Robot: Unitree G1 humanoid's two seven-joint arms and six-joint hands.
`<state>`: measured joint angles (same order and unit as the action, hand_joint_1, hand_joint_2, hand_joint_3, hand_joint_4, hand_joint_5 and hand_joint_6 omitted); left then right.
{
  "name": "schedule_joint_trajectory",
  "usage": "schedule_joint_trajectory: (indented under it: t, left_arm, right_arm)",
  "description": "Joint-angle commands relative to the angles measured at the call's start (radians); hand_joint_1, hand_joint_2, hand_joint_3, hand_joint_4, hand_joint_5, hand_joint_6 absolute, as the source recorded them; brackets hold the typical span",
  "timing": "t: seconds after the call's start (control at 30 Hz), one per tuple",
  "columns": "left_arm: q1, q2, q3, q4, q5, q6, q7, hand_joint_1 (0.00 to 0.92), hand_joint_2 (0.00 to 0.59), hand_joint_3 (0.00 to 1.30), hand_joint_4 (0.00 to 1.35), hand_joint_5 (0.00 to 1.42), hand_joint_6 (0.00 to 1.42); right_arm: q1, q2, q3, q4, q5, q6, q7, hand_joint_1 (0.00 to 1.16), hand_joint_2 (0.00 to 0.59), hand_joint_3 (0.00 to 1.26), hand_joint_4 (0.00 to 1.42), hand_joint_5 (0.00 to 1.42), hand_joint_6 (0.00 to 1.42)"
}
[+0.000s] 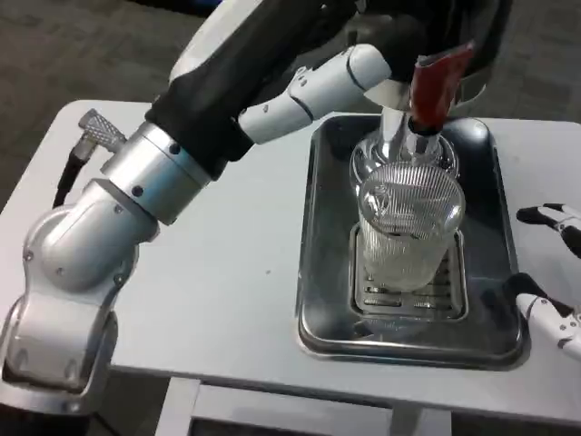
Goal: Grasp the cup under the faucet to collect the drink, then remove the cup.
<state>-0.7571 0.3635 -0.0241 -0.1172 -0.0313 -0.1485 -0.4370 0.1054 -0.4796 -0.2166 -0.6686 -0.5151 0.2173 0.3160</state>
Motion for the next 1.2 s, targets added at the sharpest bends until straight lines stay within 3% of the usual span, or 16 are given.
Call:
schedule_joint_trajectory:
  t: [0.03,1.2]
  left_arm:
    - [-0.016,-0.005,-0.016,0.006,-0.008,0.011,-0.018,0.084,0.162,0.21,0.17,0.32,0.32]
    - [-0.046,0.005,-0.085,0.121,0.013,0.05,-0.136,0.062,0.159,0.23,0.19,0.32,0.33]
  right_arm:
    - [0.006,0.005,0.006,-0.002,-0.001,0.002,-0.006,0.4,0.443,0.18,0.08,0.09,0.15]
    - [0.007,-0.002,-0.002,0.014,0.022,-0.005,-0.002,0.39,0.444,0.19,0.1,0.1,0.15]
